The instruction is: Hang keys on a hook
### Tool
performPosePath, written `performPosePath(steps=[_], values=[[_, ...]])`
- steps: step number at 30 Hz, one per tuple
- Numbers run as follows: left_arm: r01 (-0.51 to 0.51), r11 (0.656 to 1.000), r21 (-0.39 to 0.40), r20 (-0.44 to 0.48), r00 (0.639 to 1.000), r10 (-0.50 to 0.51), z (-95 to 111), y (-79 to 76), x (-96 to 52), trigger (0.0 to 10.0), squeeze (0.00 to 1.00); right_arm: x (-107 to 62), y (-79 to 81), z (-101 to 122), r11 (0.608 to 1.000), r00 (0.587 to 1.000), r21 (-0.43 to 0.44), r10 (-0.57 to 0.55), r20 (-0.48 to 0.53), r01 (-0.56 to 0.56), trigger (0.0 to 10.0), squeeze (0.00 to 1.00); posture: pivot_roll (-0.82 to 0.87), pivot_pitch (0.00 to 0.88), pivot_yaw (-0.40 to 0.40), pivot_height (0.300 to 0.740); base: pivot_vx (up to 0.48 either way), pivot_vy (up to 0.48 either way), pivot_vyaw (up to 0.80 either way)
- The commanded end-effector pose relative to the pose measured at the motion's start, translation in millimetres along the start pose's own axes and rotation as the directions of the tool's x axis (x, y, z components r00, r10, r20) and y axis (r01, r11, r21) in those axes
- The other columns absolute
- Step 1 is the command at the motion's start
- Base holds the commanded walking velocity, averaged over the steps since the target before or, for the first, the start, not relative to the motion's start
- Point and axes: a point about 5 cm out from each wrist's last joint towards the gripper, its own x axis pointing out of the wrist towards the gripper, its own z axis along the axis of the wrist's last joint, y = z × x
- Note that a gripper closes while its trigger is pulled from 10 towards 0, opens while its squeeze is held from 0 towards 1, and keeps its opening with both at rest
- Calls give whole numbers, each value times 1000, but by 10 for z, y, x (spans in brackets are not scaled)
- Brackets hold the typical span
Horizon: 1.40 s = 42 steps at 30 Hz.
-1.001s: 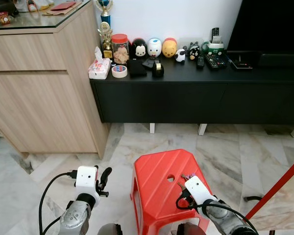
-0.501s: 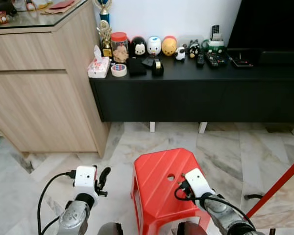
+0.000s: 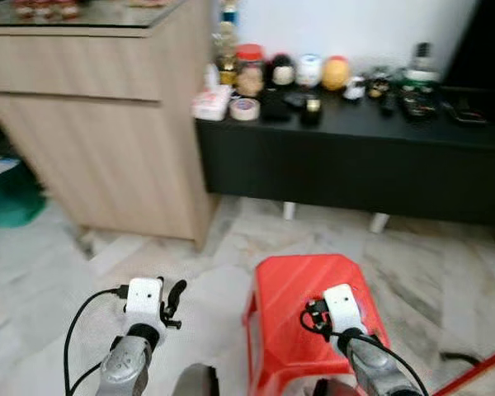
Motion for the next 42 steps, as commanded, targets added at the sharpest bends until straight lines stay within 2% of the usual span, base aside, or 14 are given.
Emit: performPosePath(steps=[1,8,10,11,13,19,22,23,25,31,34,37,42], values=[[9,1000,-10,-1,1000,-9,-10,-37,3,10000,0,-25,-58,-44,1000,1000,13,-20,-14,20,10000,0,22,30,-1,628,0,0,0],[9,1000,-11,0,1000,-9,-17,-35,-3,10000,0,-19,-127,-7,996,996,1,-93,-4,93,10000,0,25,31,-2,628,0,0,0],[10,1000,-11,-1,1000,-10,-22,-33,-7,10000,0,-35,-213,-6,987,987,9,-161,-4,161,10000,0,24,31,0,628,0,0,0],[10,1000,-11,-1,1000,-10,-22,-33,-7,10000,0,-35,-213,-6,987,987,9,-161,-4,161,10000,0,24,31,0,628,0,0,0],[12,1000,-12,-2,1000,-12,-23,-39,-6,10000,0,-67,-316,-58,975,974,-12,-222,-43,222,10000,0,21,31,0,628,0,0,0],[15,1000,-13,0,1000,-15,-20,-47,3,10000,0,-74,-279,-131,983,979,-60,-180,-94,175,10000,0,23,34,-2,628,0,0,0],[15,1000,-13,1,1000,-15,-21,-51,3,10000,0,-74,-307,-100,977,974,-28,-215,-70,214,10000,0,23,35,-1,628,0,0,0],[15,1000,-15,1,1000,-15,-23,-52,1,10000,0,-71,-340,-67,964,964,39,-262,-54,264,10000,0,21,36,0,628,0,0,0],[16,1000,-15,0,1000,-16,-24,-57,1,10000,0,-70,-361,-38,951,954,70,-298,-38,300,10000,0,21,37,0,618,0,0,0],[18,1000,-13,-3,1000,-18,-28,-56,1,10000,0,-66,-303,-58,963,966,78,-257,-37,259,10000,0,22,37,0,594,0,0,0],[16,1000,-10,-3,1000,-16,-23,-39,-2,10000,0,-59,-280,-77,970,969,33,-239,-59,241,10000,0,25,37,-1,594,0,0,0],[13,1000,-10,-4,1000,-13,-29,-30,-7,10000,0,-56,-271,-96,973,971,24,-227,-82,229,10000,0,25,37,-1,594,0,0,0],[14,1000,-11,-7,1000,-14,-38,-39,-16,10000,0,-47,-280,-112,973,967,-95,-219,-126,208,10000,0,26,39,0,594,0,0,0]])
